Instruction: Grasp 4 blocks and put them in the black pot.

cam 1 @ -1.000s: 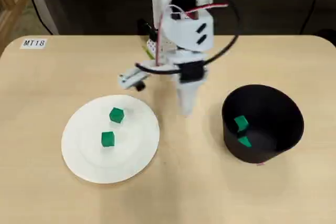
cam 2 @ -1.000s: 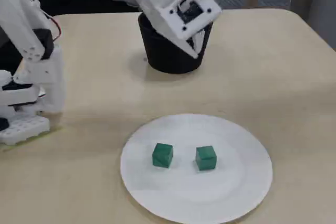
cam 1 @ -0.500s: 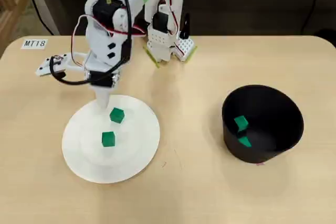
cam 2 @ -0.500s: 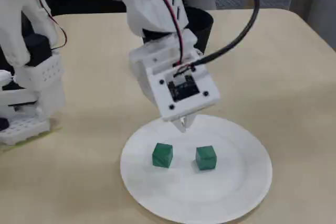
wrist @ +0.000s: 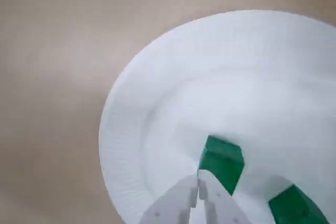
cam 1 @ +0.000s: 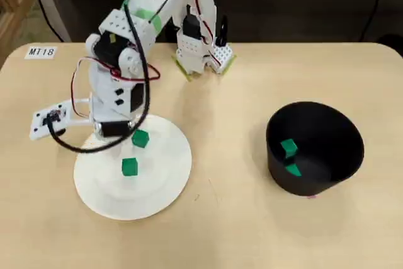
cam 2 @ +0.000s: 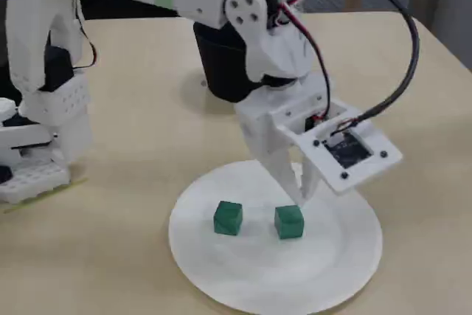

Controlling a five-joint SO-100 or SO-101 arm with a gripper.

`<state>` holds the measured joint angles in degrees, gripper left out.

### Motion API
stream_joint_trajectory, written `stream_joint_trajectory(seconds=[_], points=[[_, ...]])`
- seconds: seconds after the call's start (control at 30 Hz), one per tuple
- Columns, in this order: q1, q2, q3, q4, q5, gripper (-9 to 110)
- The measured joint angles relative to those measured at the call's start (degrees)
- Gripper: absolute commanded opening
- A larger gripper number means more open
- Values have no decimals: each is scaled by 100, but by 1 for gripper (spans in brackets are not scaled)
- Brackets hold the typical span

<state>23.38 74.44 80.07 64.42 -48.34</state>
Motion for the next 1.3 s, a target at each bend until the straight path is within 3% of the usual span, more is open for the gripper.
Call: stream_joint_trajectory(seconds=[0.27, 0.43, 0.63, 1.3], points=[[-9, -211, -44, 141, 334, -2], [-53, -211, -44, 167, 492, 14], [97, -158, -44, 483, 492, 22], [360, 97, -18, 976, 800, 25]])
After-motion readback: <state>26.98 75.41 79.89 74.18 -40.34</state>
